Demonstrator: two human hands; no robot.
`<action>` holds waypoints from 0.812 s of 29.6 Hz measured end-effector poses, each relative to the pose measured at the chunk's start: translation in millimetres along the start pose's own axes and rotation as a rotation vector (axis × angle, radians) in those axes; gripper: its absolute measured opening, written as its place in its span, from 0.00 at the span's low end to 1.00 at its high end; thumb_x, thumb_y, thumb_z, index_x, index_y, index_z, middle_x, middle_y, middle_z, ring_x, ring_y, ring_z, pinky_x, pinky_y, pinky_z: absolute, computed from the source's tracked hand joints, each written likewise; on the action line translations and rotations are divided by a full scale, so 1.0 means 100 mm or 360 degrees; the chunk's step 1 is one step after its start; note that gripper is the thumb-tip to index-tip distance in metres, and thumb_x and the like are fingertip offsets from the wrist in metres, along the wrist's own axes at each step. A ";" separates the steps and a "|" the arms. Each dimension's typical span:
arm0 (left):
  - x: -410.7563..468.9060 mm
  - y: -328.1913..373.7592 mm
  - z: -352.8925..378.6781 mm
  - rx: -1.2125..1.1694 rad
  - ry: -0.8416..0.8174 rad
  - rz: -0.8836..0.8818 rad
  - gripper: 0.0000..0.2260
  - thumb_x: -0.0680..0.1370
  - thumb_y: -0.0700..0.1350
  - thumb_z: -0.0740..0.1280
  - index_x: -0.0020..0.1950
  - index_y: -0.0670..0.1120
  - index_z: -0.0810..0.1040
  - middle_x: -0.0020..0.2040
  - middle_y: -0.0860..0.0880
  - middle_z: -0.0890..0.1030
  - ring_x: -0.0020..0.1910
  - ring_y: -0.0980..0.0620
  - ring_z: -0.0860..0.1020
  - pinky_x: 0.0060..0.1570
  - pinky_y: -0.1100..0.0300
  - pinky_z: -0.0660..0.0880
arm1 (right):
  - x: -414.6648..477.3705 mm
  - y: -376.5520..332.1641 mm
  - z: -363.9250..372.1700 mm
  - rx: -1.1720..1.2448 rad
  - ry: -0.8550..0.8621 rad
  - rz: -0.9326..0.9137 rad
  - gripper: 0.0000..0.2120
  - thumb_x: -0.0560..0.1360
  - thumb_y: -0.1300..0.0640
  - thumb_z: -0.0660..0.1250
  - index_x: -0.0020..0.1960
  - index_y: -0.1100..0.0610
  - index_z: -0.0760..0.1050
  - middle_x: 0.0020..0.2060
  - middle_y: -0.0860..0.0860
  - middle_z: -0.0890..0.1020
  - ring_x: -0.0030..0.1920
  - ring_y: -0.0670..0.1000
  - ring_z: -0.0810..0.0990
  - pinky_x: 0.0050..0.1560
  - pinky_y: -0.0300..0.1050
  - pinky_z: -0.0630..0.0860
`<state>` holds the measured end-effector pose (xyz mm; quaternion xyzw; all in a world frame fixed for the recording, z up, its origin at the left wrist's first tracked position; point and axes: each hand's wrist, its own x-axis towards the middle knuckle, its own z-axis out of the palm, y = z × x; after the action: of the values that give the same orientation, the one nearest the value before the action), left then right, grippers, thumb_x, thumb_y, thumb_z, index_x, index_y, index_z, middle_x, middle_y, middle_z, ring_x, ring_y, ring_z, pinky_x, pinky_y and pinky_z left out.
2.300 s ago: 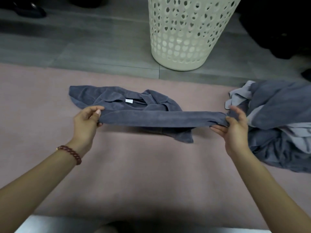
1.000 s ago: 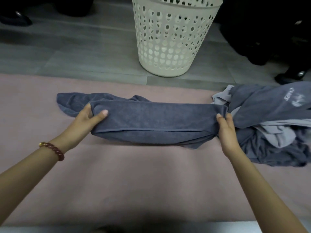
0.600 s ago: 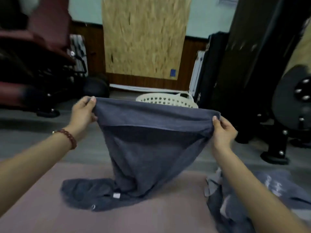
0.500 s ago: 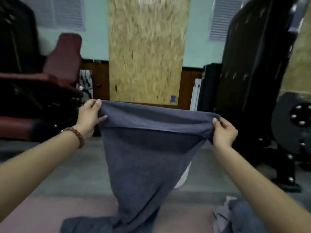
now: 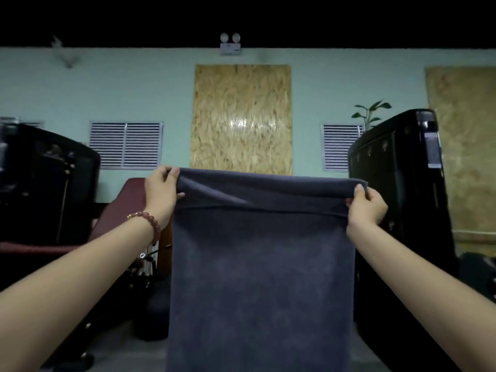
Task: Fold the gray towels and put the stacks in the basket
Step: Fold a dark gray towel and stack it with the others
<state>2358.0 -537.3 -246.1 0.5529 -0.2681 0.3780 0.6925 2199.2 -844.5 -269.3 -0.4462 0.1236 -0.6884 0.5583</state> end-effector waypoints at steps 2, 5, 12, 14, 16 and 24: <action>0.02 0.04 -0.04 0.0303 0.0134 0.0196 0.07 0.80 0.43 0.61 0.46 0.43 0.77 0.42 0.47 0.76 0.43 0.51 0.73 0.40 0.62 0.66 | 0.04 -0.10 -0.01 -0.0099 -0.0009 -0.0208 0.07 0.79 0.55 0.61 0.44 0.54 0.75 0.35 0.50 0.78 0.39 0.53 0.79 0.48 0.51 0.77; -0.01 0.08 -0.05 0.0339 0.0259 0.0368 0.09 0.80 0.44 0.61 0.49 0.41 0.78 0.43 0.48 0.76 0.44 0.50 0.73 0.42 0.61 0.64 | 0.07 -0.30 -0.08 -0.0207 0.0054 -0.0466 0.09 0.78 0.54 0.62 0.50 0.56 0.79 0.45 0.54 0.81 0.45 0.53 0.79 0.46 0.42 0.71; -0.15 0.03 0.10 0.0312 0.0338 0.0401 0.09 0.80 0.46 0.62 0.49 0.43 0.79 0.44 0.45 0.80 0.44 0.46 0.76 0.41 0.58 0.67 | 0.06 -0.28 -0.22 -0.0273 0.0197 -0.0551 0.13 0.78 0.52 0.62 0.59 0.57 0.78 0.55 0.54 0.82 0.55 0.52 0.78 0.47 0.33 0.64; -0.24 -0.15 0.14 0.0389 0.0221 0.0288 0.09 0.79 0.46 0.62 0.50 0.43 0.80 0.47 0.44 0.81 0.47 0.44 0.77 0.45 0.55 0.70 | 0.07 -0.07 -0.30 -0.0409 0.0163 -0.0451 0.13 0.78 0.50 0.63 0.57 0.55 0.79 0.52 0.53 0.82 0.53 0.54 0.79 0.47 0.39 0.67; -0.35 -0.37 0.17 0.0545 0.0093 0.0176 0.09 0.79 0.46 0.63 0.49 0.42 0.80 0.47 0.42 0.81 0.48 0.42 0.77 0.43 0.55 0.69 | 0.11 0.21 -0.41 -0.0638 0.0045 -0.0320 0.12 0.78 0.49 0.62 0.54 0.54 0.79 0.41 0.54 0.83 0.46 0.56 0.81 0.41 0.42 0.68; -0.88 -1.66 0.33 0.0720 -0.0357 -0.0422 0.09 0.79 0.43 0.63 0.39 0.44 0.73 0.38 0.43 0.78 0.41 0.40 0.78 0.45 0.50 0.77 | 0.20 1.70 -0.55 -0.0948 -0.0532 0.0700 0.17 0.81 0.55 0.54 0.64 0.65 0.69 0.49 0.61 0.76 0.53 0.61 0.77 0.59 0.55 0.74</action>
<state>2445.4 -606.5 -401.4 0.7620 -0.1772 0.2709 0.5609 2270.5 -938.4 -404.8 -0.6572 0.3175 -0.4045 0.5511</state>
